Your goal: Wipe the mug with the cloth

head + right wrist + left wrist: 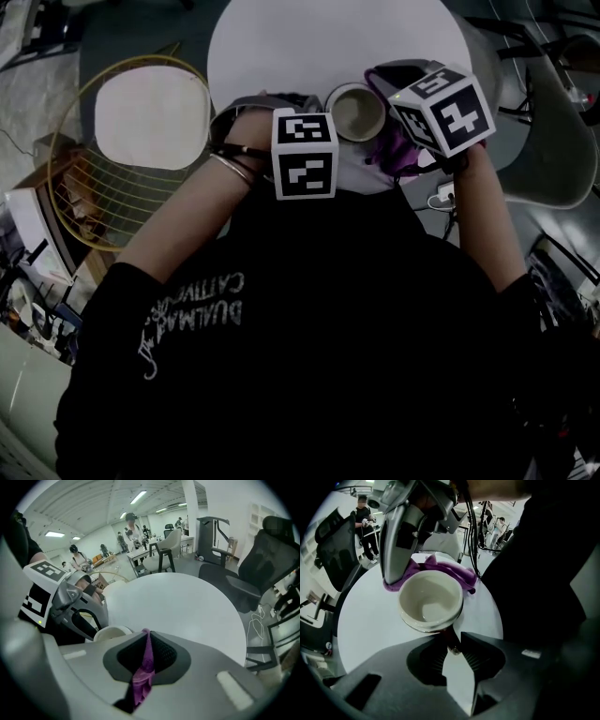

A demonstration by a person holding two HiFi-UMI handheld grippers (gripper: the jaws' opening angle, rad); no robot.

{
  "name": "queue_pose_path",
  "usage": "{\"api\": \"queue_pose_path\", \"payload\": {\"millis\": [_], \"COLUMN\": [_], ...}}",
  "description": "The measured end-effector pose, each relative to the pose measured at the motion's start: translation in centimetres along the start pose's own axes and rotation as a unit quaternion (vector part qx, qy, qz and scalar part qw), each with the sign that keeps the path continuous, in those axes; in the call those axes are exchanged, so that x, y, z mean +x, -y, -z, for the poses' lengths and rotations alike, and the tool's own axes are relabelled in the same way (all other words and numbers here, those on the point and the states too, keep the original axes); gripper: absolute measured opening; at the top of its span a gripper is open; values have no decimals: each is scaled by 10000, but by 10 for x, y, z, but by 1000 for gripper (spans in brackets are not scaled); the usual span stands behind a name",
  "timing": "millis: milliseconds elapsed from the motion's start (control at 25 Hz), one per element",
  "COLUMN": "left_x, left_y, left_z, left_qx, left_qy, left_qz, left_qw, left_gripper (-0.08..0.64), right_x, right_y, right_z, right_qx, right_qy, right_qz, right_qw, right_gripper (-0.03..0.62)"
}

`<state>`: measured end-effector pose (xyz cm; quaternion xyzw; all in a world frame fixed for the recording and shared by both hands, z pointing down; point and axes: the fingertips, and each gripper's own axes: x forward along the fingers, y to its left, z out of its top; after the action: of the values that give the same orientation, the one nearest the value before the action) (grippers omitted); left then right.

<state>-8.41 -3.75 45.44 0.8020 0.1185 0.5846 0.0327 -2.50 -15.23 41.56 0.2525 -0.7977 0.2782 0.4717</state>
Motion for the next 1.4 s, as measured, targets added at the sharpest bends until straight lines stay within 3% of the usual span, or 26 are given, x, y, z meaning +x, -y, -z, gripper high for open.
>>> {"api": "queue_pose_path", "payload": {"millis": [480,1400], "left_x": [-7,-11], "left_y": [-7,-15], "left_z": [-2,4], "left_qx": [-243,-1254], "left_qy": [492,1142], "left_qz": [160,-170], "left_qw": [9984,9854], "left_gripper": [80,72], "right_x": [10,22], "right_y": [-9,-53], "right_z": [-15,-40], "right_qx": [-284,-1134], "right_qy": [-295,-256], "right_qz": [-81,-420], "right_qw": [9991,9923], "right_gripper": [23,23]}}
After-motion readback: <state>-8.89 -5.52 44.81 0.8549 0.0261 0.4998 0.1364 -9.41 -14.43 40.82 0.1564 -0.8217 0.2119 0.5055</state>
